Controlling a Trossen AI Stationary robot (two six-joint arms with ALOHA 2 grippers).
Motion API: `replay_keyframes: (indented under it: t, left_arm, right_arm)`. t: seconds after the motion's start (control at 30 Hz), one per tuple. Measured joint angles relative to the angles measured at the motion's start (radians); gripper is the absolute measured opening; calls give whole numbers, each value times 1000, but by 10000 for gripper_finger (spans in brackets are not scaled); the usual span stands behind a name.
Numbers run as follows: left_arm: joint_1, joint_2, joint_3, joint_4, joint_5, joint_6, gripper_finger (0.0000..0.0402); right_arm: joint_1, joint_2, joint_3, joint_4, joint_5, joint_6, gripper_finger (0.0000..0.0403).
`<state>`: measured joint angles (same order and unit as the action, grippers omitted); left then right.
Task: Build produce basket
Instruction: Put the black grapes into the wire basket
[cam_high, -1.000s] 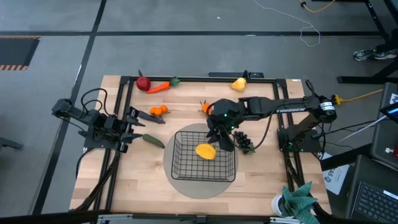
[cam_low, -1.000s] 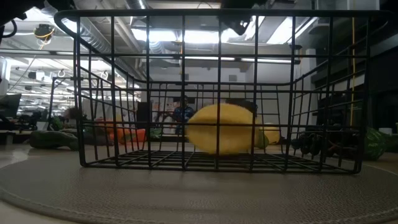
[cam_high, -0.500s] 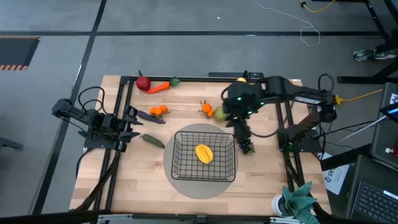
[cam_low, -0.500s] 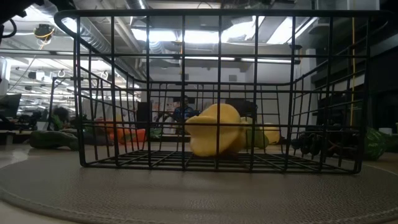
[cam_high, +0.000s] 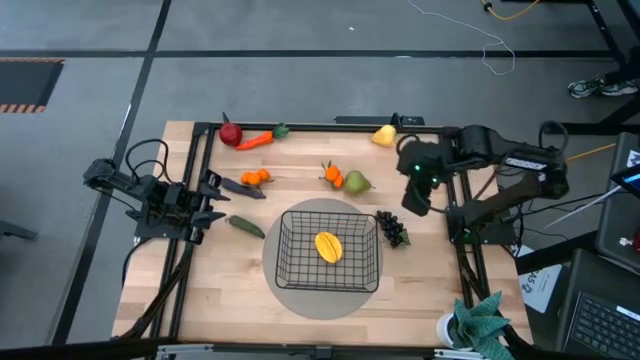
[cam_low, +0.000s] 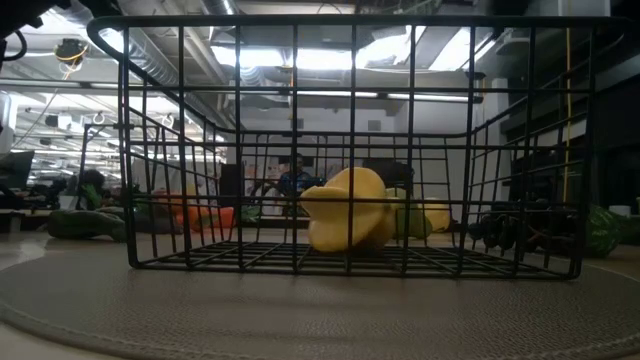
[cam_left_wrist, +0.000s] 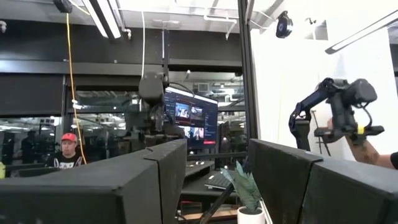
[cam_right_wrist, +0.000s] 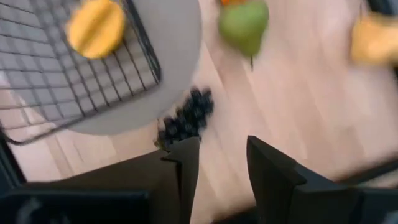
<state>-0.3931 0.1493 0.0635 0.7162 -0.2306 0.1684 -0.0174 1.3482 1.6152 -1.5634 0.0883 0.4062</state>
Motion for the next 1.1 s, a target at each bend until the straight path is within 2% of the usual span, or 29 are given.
replay_keyframes:
  t: [0.23, 0.47, 0.67, 0.8, 1.1]
  left_arm:
    - [0, 0, 0, 0, -51, 2, 163]
    - [0, 0, 0, 0, -107, 2, 163]
    - [0, 0, 0, 0, -107, 2, 163]
    - [0, 0, 0, 0, -107, 2, 163]
    - [0, 0, 0, -1, -106, 2, 163]
  right_arm:
    - [24, -129, -310, 102, 16, 229, 122]
    - [44, -154, -617, 378, 16, 372, 122]
    - [55, -155, -838, 702, -27, 380, 122]
    - [55, -155, -923, 848, -77, 411, 122]
    - [56, -155, -979, 889, -75, 493, 122]
